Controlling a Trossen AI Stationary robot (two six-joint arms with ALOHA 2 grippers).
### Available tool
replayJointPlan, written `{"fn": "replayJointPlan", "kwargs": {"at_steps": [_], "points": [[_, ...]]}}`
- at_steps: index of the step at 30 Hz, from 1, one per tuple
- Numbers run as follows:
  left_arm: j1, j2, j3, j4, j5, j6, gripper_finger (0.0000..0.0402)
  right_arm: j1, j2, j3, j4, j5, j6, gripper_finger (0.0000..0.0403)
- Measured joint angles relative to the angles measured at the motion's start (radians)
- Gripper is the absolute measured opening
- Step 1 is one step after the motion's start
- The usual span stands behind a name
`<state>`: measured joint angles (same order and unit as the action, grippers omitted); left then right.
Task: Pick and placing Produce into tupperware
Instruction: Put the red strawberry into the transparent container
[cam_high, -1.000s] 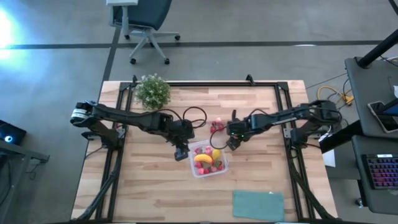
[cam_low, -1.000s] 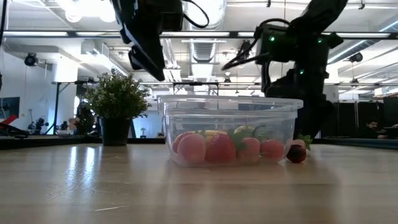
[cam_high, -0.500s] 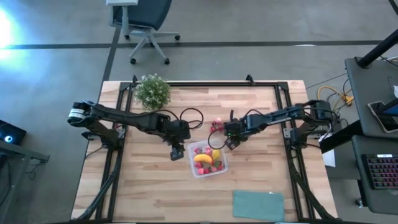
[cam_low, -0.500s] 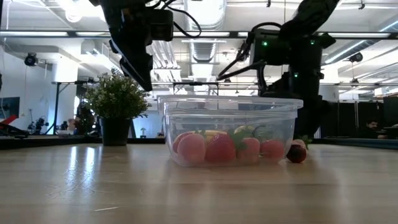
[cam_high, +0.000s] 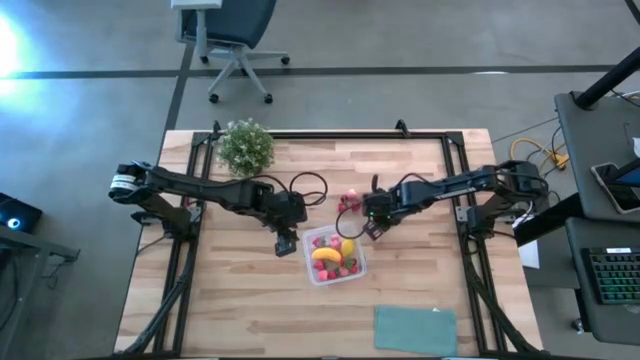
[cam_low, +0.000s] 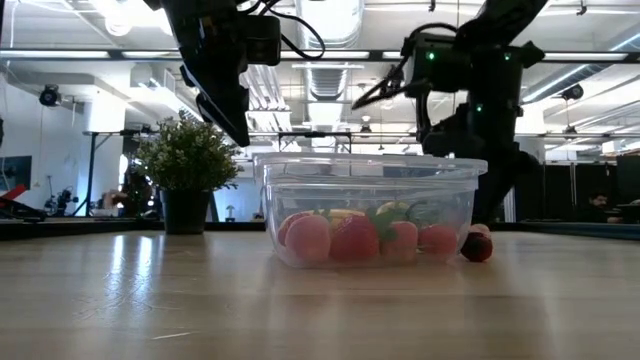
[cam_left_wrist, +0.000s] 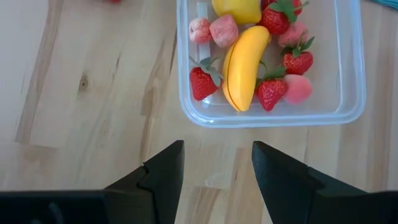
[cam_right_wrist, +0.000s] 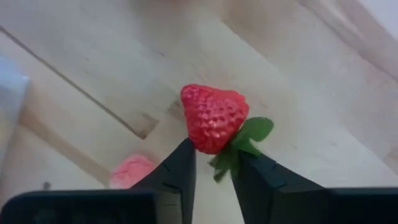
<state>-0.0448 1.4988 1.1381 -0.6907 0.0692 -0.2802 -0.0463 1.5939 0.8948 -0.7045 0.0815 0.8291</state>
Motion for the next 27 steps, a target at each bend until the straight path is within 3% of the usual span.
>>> {"fn": "replayJointPlan", "kwargs": {"at_steps": [11,16,22,27], "points": [[0.0,-0.002,0.0,0.0,0.0,-0.002,0.0173,0.0,-0.038,0.0,-0.028,0.01,0.008,0.0071],[0.0,-0.002,0.0,0.0,0.0,-0.001,0.0173,-0.001,-0.038,0.008,-0.028,0.08,0.0,0.0082],[0.0,-0.002,0.0,-0.002,-0.013,0.003,0.0173,-0.134,-0.033,0.103,-0.016,0.181,-0.162,0.0143],[0.001,-0.002,0.0,-0.008,-0.023,0.0,0.0173,-0.318,0.012,0.143,-0.017,0.124,-0.272,0.0212]]}}
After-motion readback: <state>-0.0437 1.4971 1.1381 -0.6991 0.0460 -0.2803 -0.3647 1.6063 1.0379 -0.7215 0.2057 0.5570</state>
